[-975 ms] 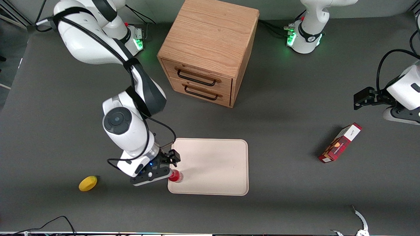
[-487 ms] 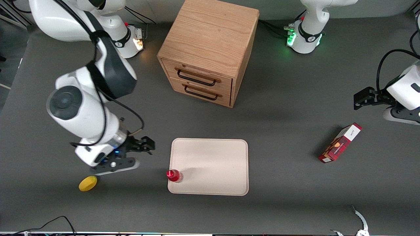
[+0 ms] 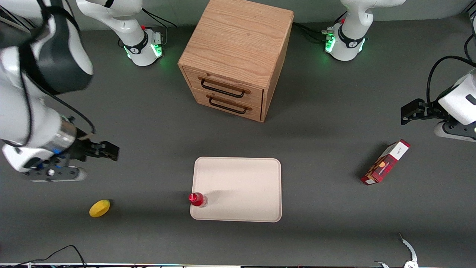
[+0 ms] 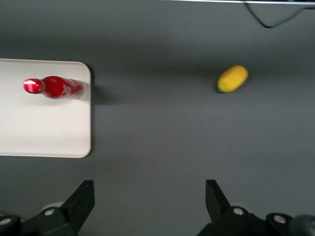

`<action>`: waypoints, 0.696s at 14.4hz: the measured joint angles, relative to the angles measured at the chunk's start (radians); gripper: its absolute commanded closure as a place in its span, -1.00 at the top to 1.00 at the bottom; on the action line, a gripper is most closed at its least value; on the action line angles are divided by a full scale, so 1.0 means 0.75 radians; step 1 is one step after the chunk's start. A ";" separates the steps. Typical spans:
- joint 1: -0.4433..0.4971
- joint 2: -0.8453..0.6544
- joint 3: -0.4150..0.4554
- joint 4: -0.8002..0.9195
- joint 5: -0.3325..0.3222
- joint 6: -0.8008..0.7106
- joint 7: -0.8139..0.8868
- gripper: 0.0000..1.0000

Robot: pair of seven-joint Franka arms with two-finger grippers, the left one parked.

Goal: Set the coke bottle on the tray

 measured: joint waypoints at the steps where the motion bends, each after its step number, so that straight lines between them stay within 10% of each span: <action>1: -0.033 -0.038 0.000 -0.004 0.013 -0.026 -0.020 1.00; 10: -0.110 -0.241 0.000 -0.079 0.070 -0.199 -0.095 1.00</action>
